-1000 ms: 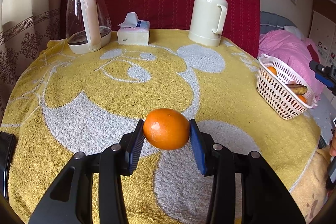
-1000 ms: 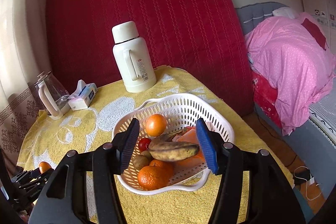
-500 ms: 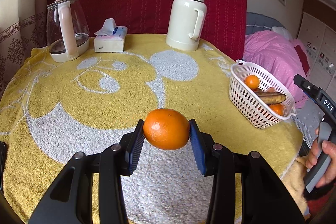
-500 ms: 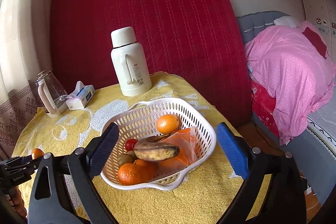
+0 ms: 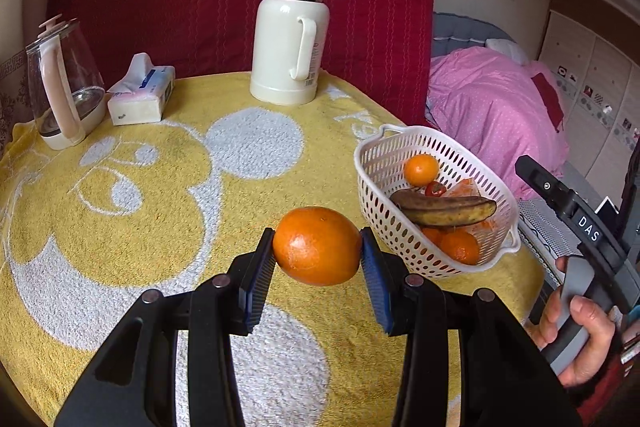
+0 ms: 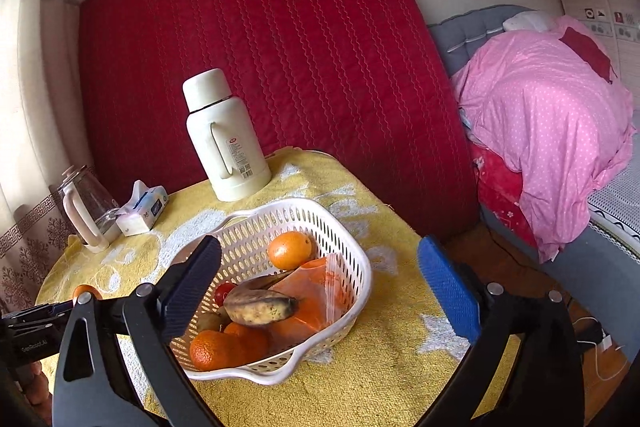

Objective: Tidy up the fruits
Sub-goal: 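Carry the orange into the basket and open the left tool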

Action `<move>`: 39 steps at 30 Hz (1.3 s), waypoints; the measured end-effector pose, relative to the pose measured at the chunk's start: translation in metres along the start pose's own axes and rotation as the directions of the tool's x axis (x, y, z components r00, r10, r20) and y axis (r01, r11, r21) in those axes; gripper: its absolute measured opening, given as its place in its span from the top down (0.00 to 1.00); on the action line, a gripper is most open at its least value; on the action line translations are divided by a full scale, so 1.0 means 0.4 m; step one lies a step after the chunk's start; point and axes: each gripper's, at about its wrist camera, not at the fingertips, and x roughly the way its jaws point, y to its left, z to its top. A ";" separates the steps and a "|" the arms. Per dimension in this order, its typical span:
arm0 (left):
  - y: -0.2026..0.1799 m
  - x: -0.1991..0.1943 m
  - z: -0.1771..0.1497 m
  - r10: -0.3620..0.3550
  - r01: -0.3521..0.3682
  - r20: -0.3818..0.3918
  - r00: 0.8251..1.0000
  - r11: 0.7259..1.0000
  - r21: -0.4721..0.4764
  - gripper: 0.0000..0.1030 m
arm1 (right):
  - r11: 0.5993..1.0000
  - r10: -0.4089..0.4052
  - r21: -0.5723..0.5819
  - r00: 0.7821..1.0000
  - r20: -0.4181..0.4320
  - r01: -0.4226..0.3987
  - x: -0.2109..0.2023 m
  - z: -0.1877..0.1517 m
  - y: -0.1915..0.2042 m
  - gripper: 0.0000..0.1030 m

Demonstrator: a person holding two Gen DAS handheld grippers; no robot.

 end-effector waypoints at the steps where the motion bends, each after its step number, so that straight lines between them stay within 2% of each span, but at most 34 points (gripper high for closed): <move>1: -0.012 0.006 0.005 -0.003 0.003 0.000 1.000 1.000 0.007 0.59 | 1.000 -0.001 0.007 1.000 0.005 0.001 0.000 -0.001 -0.004 0.03; 9: -0.097 0.055 0.045 -0.026 0.026 -0.009 1.000 0.997 0.066 0.59 | 0.999 -0.018 0.052 0.998 0.054 0.015 -0.014 -0.010 -0.033 0.03; 15: -0.150 0.097 0.070 -0.029 0.030 -0.011 1.000 0.993 0.112 0.59 | 0.996 -0.018 0.085 0.998 0.061 0.013 -0.015 -0.015 -0.054 0.03; 39: -0.200 0.195 0.074 0.028 -0.028 0.002 1.000 0.977 0.211 0.59 | 0.999 -0.039 0.036 0.992 0.120 0.035 -0.039 -0.029 -0.029 0.03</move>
